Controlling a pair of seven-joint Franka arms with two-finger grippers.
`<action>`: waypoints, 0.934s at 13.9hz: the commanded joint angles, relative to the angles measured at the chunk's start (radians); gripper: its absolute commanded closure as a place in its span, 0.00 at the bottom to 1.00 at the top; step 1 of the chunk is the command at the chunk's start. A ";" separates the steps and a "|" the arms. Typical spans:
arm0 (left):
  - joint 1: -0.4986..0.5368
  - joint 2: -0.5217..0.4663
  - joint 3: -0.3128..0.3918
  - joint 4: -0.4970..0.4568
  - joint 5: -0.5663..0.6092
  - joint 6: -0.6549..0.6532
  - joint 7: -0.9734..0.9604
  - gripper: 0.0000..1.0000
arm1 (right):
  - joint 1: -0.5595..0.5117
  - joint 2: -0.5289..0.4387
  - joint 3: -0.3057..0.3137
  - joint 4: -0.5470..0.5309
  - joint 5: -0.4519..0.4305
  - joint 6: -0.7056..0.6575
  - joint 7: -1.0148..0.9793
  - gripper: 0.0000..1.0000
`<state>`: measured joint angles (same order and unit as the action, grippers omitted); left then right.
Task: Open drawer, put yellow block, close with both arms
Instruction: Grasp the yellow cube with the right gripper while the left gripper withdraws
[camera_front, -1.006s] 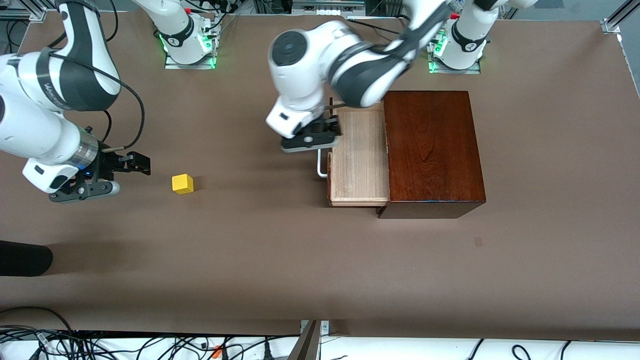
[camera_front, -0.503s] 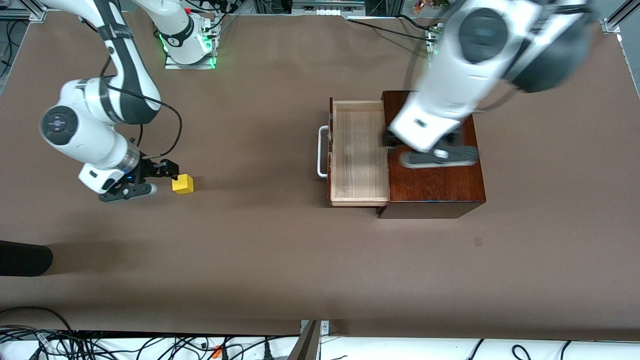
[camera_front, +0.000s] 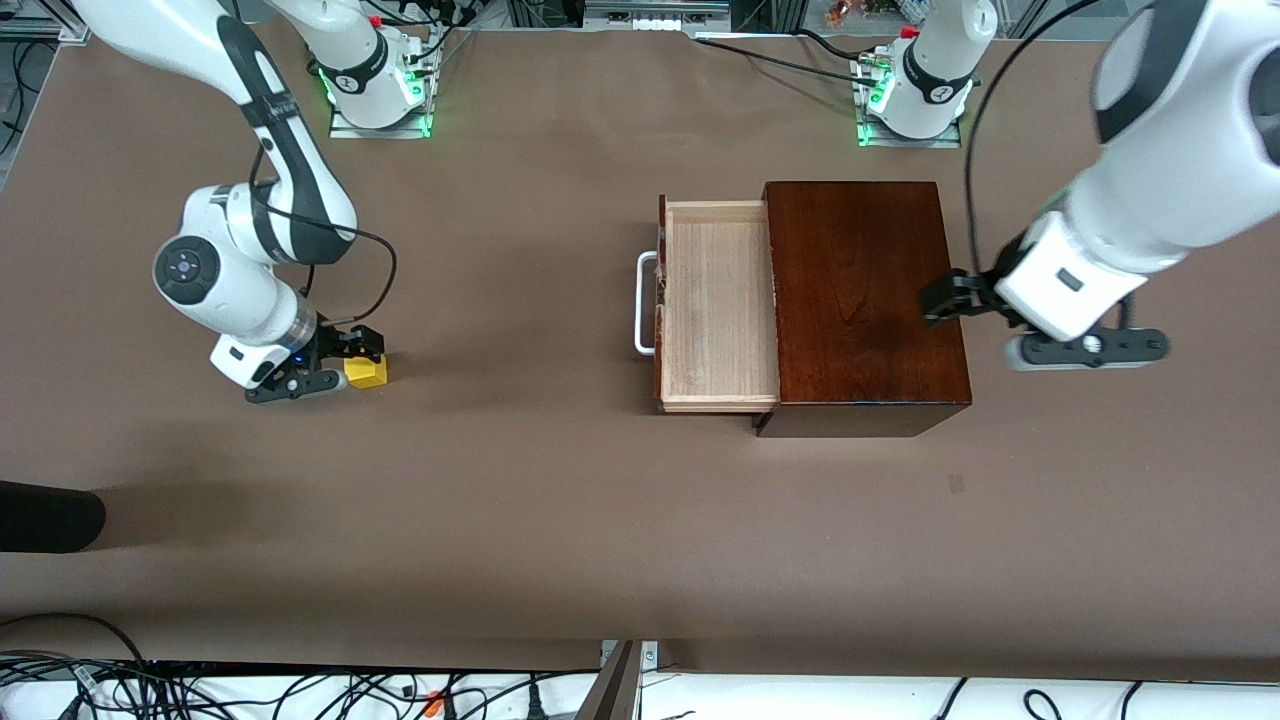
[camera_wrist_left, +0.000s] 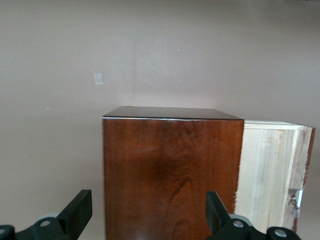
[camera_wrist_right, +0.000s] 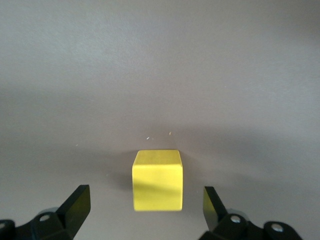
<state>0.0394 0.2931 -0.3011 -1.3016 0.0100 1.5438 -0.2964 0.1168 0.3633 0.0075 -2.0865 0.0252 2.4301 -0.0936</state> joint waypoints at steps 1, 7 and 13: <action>-0.022 -0.158 0.132 -0.177 -0.073 0.027 0.144 0.00 | -0.002 0.020 0.003 -0.012 0.012 0.030 -0.015 0.00; -0.150 -0.292 0.347 -0.288 -0.075 0.024 0.253 0.00 | -0.002 0.054 0.003 -0.038 0.010 0.086 -0.017 0.03; -0.141 -0.295 0.333 -0.280 -0.062 0.010 0.253 0.00 | 0.000 0.068 0.003 -0.037 0.010 0.098 -0.020 0.57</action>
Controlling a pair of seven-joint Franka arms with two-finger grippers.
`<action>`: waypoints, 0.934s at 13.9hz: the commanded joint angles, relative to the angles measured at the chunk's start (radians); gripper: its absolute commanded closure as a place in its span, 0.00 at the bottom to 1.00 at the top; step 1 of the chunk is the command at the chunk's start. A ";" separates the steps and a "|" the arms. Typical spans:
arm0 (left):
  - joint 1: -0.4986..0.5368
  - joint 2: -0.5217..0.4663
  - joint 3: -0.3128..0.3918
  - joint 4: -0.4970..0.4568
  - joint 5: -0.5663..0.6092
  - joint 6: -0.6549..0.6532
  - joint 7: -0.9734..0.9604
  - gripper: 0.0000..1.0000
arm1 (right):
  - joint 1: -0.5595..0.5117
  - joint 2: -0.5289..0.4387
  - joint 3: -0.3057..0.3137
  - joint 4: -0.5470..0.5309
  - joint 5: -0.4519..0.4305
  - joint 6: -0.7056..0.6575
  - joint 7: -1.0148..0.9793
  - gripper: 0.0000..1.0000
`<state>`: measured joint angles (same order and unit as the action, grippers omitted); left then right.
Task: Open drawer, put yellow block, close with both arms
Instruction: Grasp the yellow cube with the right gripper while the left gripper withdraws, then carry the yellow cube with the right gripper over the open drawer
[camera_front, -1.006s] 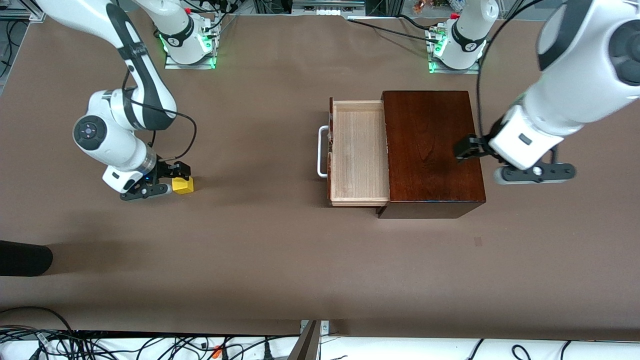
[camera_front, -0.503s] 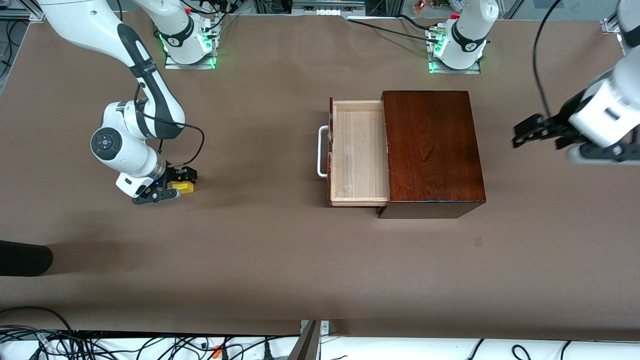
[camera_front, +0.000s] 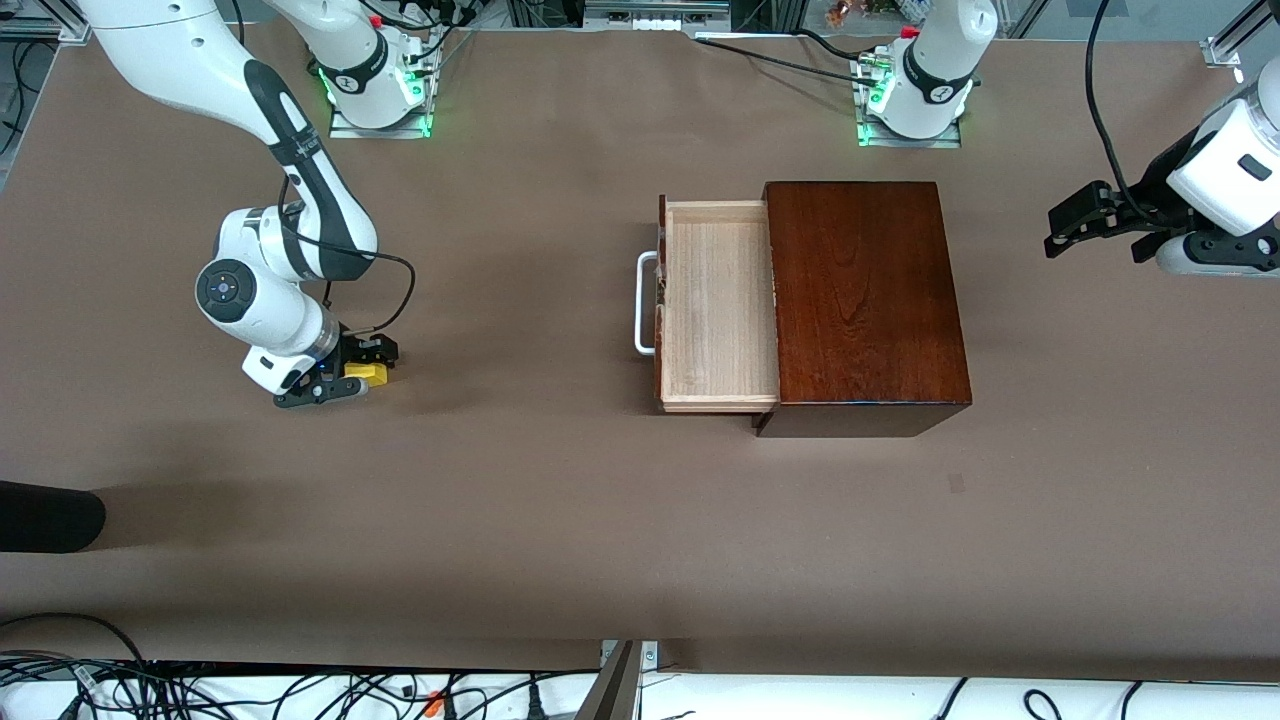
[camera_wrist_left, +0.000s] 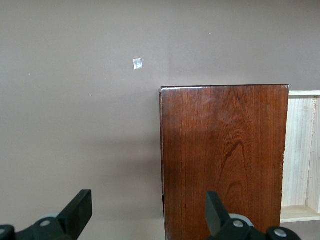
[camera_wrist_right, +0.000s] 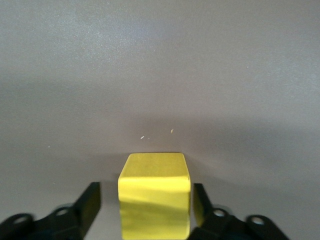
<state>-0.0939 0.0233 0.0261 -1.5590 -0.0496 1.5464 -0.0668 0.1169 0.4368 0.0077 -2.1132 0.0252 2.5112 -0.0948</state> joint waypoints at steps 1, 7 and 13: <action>-0.007 -0.023 0.006 -0.023 -0.003 0.008 0.025 0.00 | 0.000 -0.007 0.003 -0.010 0.009 0.014 -0.020 0.66; -0.012 -0.020 0.006 -0.019 0.002 0.004 0.073 0.00 | 0.038 -0.072 0.034 0.079 0.009 -0.142 -0.005 0.85; -0.010 -0.016 0.006 -0.012 0.001 0.003 0.064 0.00 | 0.099 -0.128 0.164 0.393 -0.007 -0.567 0.027 0.85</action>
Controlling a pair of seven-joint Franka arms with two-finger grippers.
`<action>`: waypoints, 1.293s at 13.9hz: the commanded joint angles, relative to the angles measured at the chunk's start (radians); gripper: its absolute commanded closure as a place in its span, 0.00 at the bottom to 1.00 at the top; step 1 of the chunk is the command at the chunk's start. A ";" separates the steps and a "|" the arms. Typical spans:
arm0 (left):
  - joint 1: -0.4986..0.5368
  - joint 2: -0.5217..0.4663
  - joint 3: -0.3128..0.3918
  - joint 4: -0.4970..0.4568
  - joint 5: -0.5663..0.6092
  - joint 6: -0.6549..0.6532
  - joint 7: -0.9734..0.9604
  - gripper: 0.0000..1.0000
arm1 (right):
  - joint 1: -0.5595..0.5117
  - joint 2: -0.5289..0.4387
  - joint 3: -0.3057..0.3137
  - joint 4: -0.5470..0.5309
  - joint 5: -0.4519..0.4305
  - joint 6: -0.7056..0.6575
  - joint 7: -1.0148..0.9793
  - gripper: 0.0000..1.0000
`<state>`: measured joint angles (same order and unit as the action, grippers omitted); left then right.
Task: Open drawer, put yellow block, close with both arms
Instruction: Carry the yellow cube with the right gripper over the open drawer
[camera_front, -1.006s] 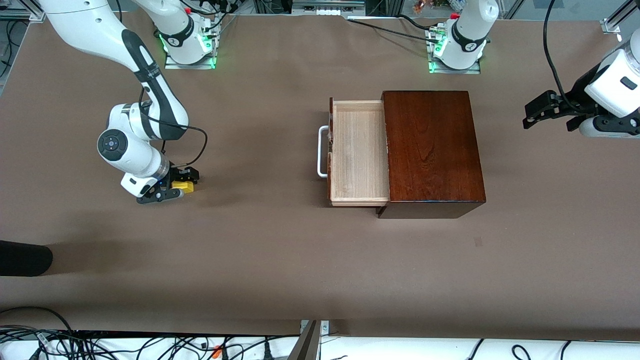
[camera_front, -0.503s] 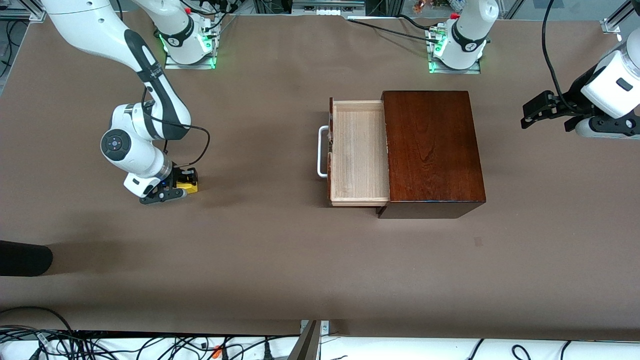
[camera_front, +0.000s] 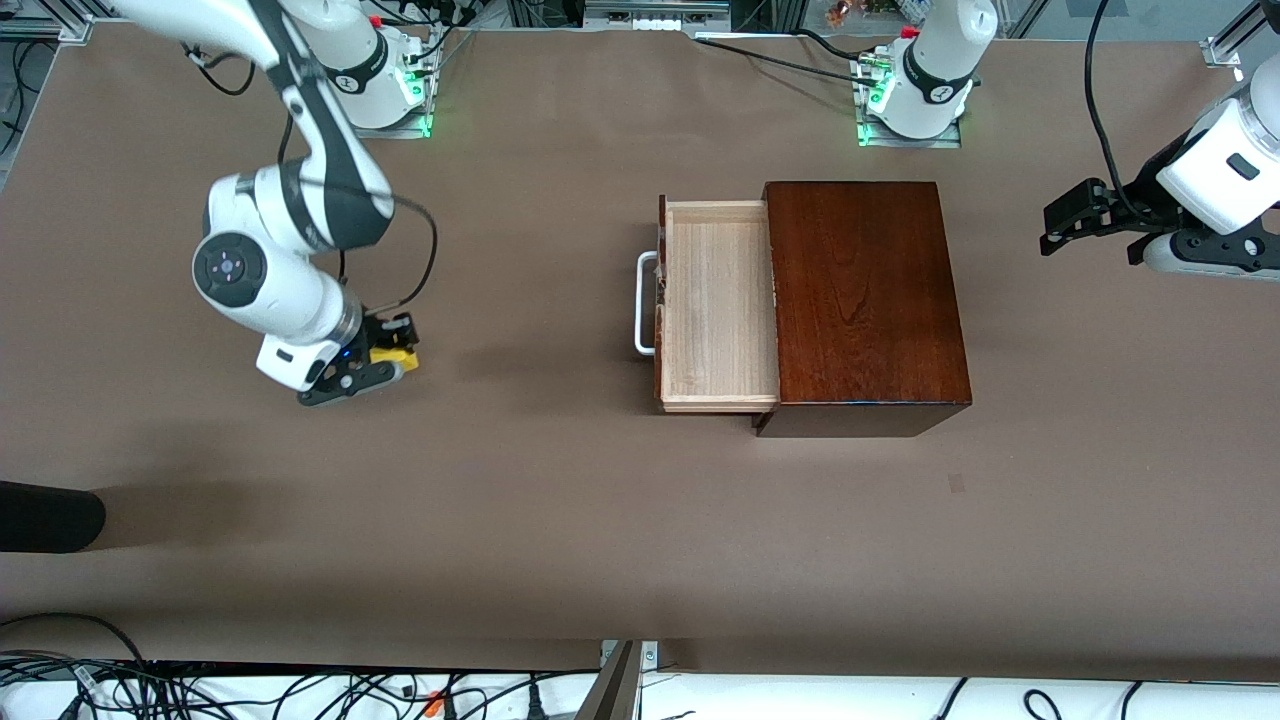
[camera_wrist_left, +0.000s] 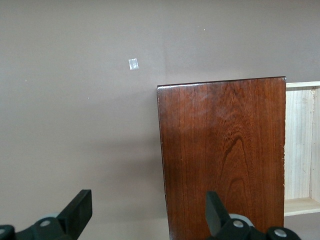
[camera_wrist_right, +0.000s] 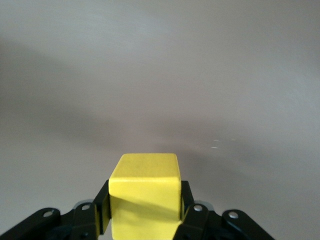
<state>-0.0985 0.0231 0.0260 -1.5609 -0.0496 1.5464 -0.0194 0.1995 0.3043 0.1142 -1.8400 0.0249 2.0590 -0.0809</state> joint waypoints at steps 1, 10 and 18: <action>-0.007 -0.015 0.006 -0.008 0.000 0.003 0.013 0.00 | 0.053 0.015 0.067 0.199 -0.014 -0.179 0.013 0.85; -0.003 -0.012 0.006 0.007 -0.003 0.003 0.012 0.00 | 0.438 0.191 0.067 0.568 -0.029 -0.246 -0.005 0.85; -0.003 -0.009 0.006 0.009 -0.007 -0.009 0.021 0.00 | 0.638 0.403 0.065 0.723 -0.273 -0.197 -0.132 0.85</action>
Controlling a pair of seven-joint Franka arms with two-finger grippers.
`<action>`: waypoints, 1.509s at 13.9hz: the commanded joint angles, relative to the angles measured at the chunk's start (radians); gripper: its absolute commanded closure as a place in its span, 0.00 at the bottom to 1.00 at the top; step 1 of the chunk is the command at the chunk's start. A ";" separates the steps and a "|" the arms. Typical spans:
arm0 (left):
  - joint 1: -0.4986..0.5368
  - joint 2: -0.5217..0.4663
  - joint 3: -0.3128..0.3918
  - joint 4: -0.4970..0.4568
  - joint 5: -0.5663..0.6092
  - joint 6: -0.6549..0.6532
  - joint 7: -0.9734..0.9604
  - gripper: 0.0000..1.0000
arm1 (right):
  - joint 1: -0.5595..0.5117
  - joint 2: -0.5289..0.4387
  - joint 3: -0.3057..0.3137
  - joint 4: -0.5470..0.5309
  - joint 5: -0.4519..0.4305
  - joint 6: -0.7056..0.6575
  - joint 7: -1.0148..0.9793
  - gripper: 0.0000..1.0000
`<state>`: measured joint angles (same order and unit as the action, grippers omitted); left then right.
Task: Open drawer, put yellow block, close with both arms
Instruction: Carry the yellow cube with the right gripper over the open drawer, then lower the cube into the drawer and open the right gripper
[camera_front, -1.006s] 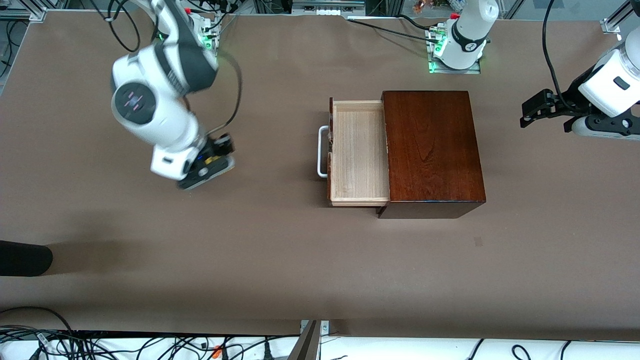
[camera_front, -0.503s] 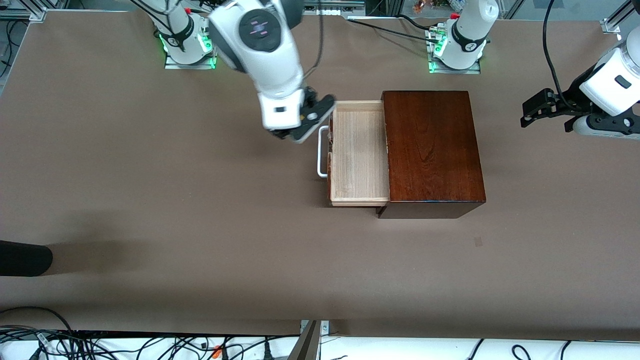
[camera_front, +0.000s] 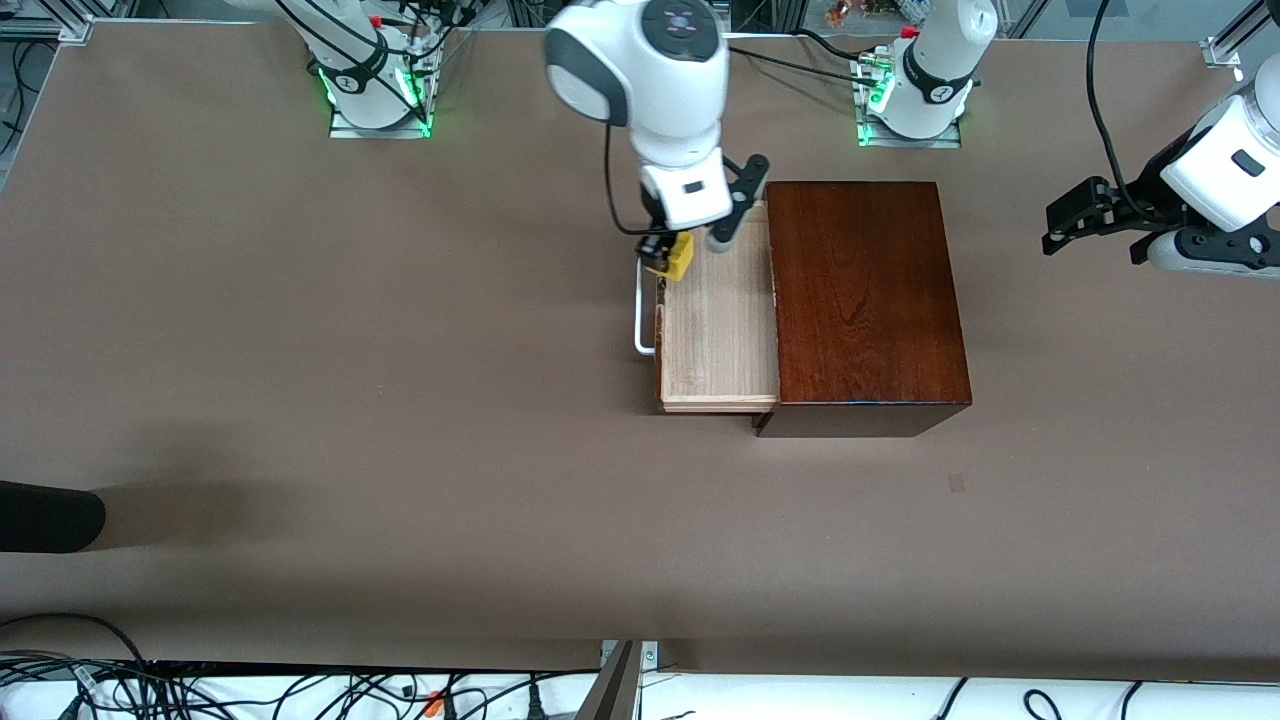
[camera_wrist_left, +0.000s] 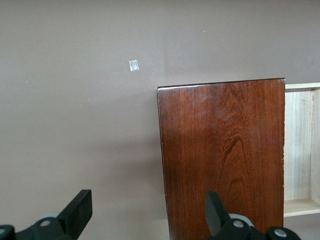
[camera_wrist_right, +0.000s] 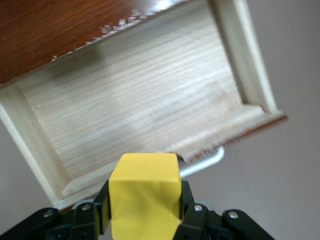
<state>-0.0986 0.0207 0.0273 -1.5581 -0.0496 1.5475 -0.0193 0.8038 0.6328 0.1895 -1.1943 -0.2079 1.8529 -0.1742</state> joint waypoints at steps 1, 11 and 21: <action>-0.003 -0.007 0.005 0.006 -0.007 -0.010 0.021 0.00 | 0.044 0.087 -0.013 0.078 -0.053 0.029 -0.042 0.85; -0.001 -0.007 0.005 0.004 -0.007 -0.027 0.027 0.00 | 0.043 0.154 -0.015 0.068 -0.079 0.086 -0.133 0.83; -0.004 -0.007 0.003 0.007 -0.001 -0.024 0.027 0.00 | 0.034 0.148 -0.015 0.044 -0.114 0.086 -0.142 0.00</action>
<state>-0.0986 0.0207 0.0272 -1.5582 -0.0496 1.5334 -0.0143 0.8403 0.7835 0.1742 -1.1642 -0.3077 1.9433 -0.2975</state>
